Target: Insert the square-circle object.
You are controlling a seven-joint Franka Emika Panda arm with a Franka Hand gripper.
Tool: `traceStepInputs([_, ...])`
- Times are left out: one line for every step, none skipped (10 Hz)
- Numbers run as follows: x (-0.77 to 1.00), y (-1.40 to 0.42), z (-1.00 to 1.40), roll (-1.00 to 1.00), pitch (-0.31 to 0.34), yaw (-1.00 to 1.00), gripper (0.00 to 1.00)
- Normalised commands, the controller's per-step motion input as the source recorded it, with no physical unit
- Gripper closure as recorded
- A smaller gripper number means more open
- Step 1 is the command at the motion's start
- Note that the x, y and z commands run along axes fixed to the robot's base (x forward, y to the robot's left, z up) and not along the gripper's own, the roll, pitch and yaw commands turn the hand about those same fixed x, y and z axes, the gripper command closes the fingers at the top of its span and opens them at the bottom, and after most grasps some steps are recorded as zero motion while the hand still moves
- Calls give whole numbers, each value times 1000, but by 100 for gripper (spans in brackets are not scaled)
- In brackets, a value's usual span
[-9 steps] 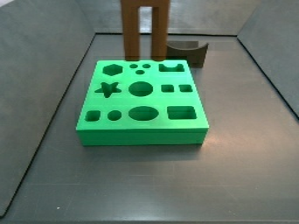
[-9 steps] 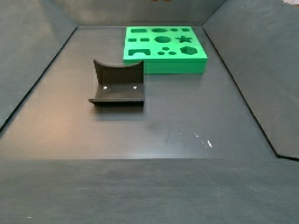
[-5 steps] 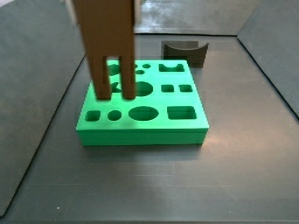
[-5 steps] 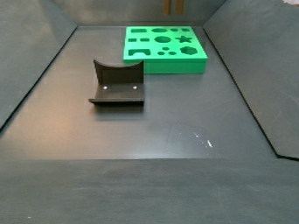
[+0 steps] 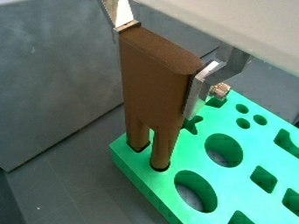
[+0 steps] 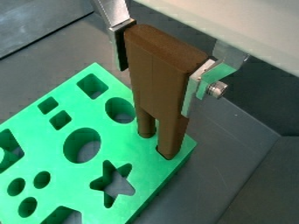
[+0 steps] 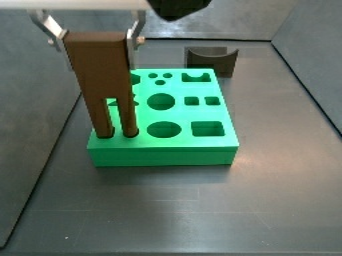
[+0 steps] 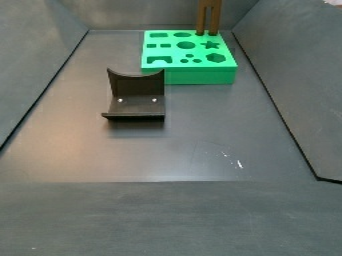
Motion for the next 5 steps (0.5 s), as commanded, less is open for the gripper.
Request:
traceStepInputs([194,20,-366,-50,0,0,100])
traceStepInputs([334,0,-420,-44,0,0,100])
traceStepInputs([231,0,-500,-49,-17,0,100])
traceStepInputs([71,0,-523,0,-27,-109,100])
traceStepInputs([29,0,-477,0,-14,-60,100])
